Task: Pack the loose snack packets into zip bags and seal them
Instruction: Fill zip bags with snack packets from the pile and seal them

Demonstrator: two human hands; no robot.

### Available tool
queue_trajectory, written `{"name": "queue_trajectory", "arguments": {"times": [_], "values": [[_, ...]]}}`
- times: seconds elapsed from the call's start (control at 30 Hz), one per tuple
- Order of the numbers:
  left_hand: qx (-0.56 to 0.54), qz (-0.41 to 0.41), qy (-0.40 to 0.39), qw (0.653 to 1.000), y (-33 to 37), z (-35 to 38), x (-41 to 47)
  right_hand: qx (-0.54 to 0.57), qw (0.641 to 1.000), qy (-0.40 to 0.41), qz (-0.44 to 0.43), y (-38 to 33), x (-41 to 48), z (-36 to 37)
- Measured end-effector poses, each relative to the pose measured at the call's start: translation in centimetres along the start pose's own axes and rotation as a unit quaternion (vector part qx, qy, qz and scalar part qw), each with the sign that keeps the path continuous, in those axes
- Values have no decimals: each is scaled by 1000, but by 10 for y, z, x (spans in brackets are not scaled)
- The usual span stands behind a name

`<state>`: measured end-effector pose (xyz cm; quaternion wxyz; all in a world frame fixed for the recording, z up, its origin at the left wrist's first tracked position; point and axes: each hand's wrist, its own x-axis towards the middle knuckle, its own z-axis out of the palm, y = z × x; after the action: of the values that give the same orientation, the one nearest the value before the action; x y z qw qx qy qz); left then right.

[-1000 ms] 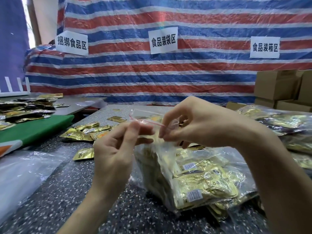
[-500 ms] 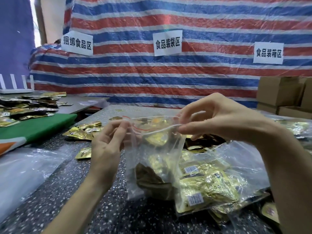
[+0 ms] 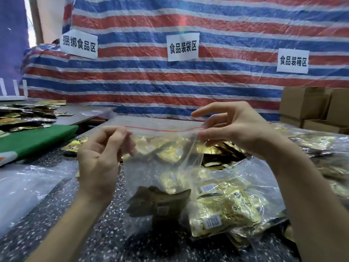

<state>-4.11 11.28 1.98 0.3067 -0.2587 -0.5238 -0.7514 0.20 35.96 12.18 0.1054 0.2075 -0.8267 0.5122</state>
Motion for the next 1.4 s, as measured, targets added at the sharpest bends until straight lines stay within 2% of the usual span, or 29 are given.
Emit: {"name": "queue_trajectory", "arguments": {"times": [0.2, 0.5, 0.6, 0.67, 0.8, 0.9, 1.03, 1.2, 1.4], "values": [[44, 21, 30, 998, -1, -4, 2, 38, 997, 56, 25, 8, 2, -1], [116, 73, 37, 990, 2, 3, -4, 2, 997, 55, 57, 9, 7, 9], [133, 94, 24, 986, 6, 9, -8, -114, 989, 85, 29, 3, 6, 14], [151, 116, 9, 982, 9, 13, -12, -213, 972, 97, -23, -7, 5, 22], [187, 157, -45, 969, 14, 25, -24, -310, 940, 42, -133, -27, -2, 55], [196, 169, -67, 963, 14, 29, -29, -280, 952, -15, -121, -32, -5, 69], [185, 158, -63, 968, 13, 30, -29, -262, 959, -42, -100, -31, -6, 63], [183, 155, -46, 970, 15, 30, -29, -258, 959, -25, -114, -28, -7, 65], [195, 145, -107, 964, 17, 26, -24, -264, 957, -21, -114, -31, -8, 72]]}}
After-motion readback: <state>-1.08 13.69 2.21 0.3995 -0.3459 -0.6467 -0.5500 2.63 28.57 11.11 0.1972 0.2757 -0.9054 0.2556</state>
